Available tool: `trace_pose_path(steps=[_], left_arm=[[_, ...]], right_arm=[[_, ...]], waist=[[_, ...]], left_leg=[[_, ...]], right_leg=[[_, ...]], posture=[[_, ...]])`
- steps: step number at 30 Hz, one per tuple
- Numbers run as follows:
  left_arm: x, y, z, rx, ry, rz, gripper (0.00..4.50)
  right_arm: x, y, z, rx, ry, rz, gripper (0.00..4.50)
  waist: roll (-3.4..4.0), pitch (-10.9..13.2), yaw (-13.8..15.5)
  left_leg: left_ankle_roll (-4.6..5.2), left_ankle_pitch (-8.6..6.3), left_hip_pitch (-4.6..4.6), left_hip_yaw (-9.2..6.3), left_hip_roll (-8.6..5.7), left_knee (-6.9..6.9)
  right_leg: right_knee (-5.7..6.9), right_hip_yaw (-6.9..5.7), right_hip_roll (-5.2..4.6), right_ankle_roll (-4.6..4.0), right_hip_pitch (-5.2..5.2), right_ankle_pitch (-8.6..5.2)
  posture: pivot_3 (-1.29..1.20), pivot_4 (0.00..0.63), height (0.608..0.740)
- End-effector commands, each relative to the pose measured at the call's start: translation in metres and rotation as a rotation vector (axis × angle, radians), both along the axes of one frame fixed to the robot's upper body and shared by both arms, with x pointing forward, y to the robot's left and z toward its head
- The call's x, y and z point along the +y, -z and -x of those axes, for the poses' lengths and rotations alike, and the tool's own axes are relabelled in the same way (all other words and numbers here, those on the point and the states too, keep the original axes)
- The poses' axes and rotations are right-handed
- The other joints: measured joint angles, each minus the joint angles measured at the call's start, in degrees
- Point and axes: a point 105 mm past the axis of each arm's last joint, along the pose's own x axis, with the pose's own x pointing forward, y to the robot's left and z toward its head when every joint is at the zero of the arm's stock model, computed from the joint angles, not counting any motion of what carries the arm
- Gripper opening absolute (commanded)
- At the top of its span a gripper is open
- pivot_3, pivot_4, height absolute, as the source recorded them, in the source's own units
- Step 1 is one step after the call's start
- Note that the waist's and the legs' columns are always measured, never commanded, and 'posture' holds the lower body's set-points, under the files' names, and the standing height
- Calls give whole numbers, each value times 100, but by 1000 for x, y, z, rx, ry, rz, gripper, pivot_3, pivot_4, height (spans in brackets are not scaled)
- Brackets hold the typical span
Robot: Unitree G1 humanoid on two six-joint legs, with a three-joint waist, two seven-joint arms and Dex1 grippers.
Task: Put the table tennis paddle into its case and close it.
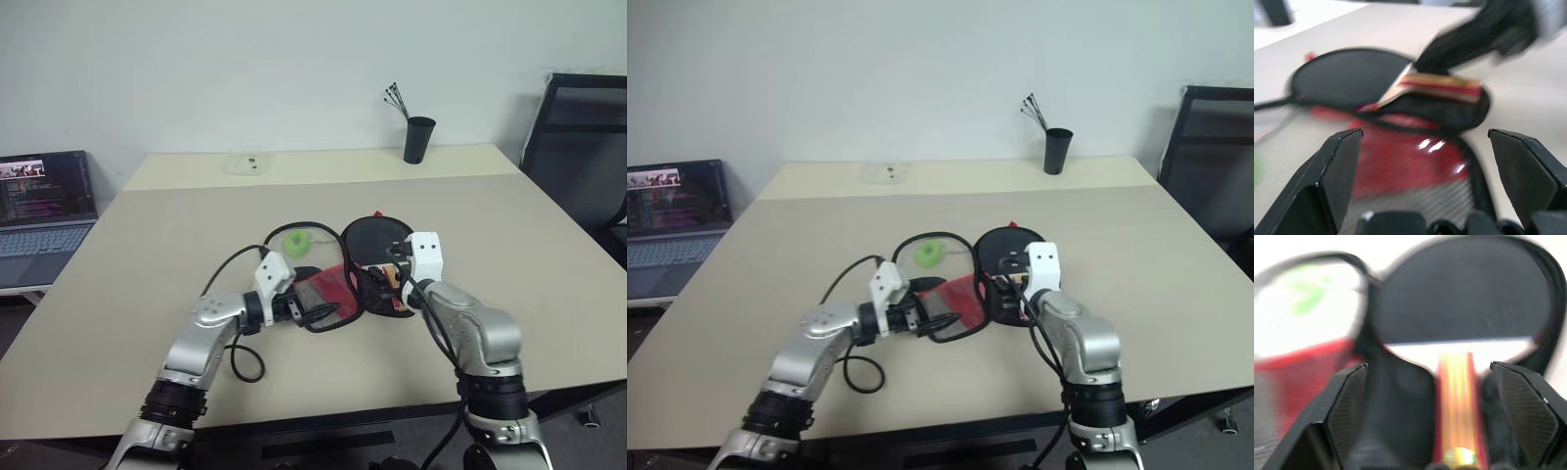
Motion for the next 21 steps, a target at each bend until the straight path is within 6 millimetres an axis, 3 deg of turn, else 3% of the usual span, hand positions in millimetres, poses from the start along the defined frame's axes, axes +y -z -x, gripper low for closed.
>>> trace_pose_path(steps=[1,4,10,13,21], left_arm=[[30,-11,-3,-40,-82,-35,4500],[56,-11,-8,-38,-155,-80,4500],[77,-8,-19,-24,-225,-112,4500],[82,9,-26,41,-239,-140,3907],[74,33,-45,125,-240,-194,1127]], right_arm=[[11,-23,26,-73,-206,8,4478],[8,-33,41,-96,-317,45,4478],[3,-44,59,-118,-473,79,4478],[-4,-46,60,-128,-490,106,4500],[-15,-51,63,-147,-518,126,4500]], waist=[[0,0,5],[-1,0,11],[-5,-2,23],[-6,-2,25],[-9,-3,40]], left_leg=[[0,0,0,-1,0,0],[0,0,0,0,-2,2],[0,0,0,-1,-5,2],[0,0,0,0,-6,3],[0,0,-1,2,-8,4]], right_leg=[[0,-2,0,0,0,0],[0,-1,-2,0,1,0],[-7,-5,-7,-1,4,0],[-8,-5,-8,-1,4,0],[-8,-5,-8,0,4,0]], posture=[[0,150,740],[0,150,740],[0,150,740],[0,150,740],[0,150,740]])
